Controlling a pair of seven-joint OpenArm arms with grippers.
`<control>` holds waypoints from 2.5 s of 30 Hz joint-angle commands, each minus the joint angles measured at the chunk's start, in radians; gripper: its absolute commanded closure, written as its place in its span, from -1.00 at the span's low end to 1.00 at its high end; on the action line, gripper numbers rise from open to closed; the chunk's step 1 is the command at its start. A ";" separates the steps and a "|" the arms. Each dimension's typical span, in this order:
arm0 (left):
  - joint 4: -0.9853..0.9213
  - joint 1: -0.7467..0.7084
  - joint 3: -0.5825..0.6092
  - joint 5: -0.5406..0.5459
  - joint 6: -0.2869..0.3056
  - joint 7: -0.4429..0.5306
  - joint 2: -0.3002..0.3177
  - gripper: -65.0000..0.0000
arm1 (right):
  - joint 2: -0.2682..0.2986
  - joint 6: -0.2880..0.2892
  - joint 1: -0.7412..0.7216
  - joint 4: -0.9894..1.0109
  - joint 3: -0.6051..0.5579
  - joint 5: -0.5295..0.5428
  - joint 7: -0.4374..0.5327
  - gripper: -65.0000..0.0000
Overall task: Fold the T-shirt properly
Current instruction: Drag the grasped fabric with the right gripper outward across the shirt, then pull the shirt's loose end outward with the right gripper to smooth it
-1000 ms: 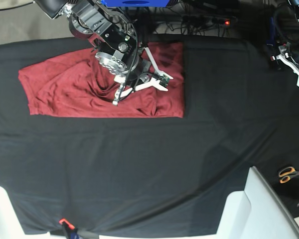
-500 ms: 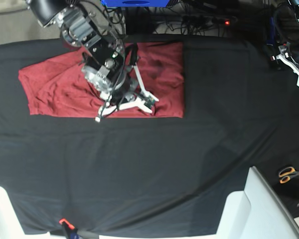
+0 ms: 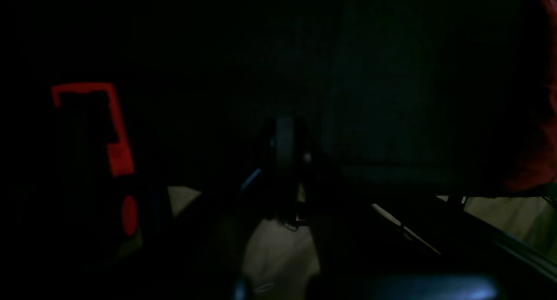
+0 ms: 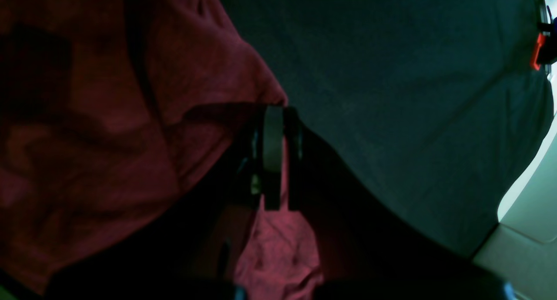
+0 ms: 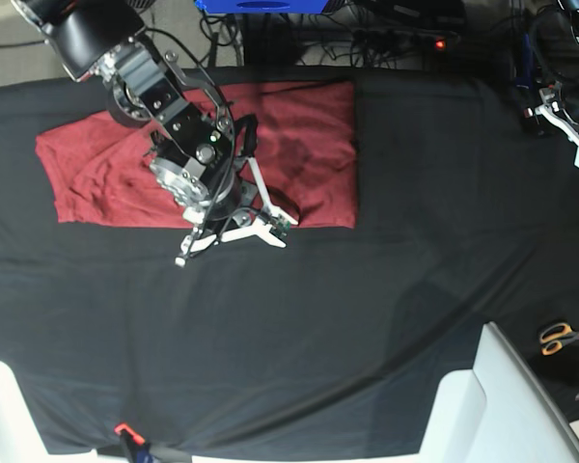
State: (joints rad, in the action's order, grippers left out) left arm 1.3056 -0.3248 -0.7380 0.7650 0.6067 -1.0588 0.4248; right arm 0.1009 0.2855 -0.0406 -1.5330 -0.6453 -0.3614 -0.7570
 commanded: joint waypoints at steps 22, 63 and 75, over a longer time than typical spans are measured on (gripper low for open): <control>0.012 0.002 -0.007 0.015 0.003 0.009 0.024 1.00 | -0.011 -0.004 0.078 -0.059 0.305 -0.001 0.103 -0.06; 0.012 -0.003 -0.007 0.015 0.006 0.012 0.024 1.00 | -0.008 -0.002 0.236 0.006 0.559 0.689 0.100 -0.05; 0.012 0.000 -0.007 0.015 0.006 0.013 0.024 1.00 | -0.013 -0.002 0.247 -0.022 0.568 0.691 0.049 0.99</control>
State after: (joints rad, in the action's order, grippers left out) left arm 1.3056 -0.3264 -0.7380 0.7647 0.6071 -1.0580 0.4244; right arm 0.0853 0.2775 0.2146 -1.5314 -0.0822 0.3145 -0.7250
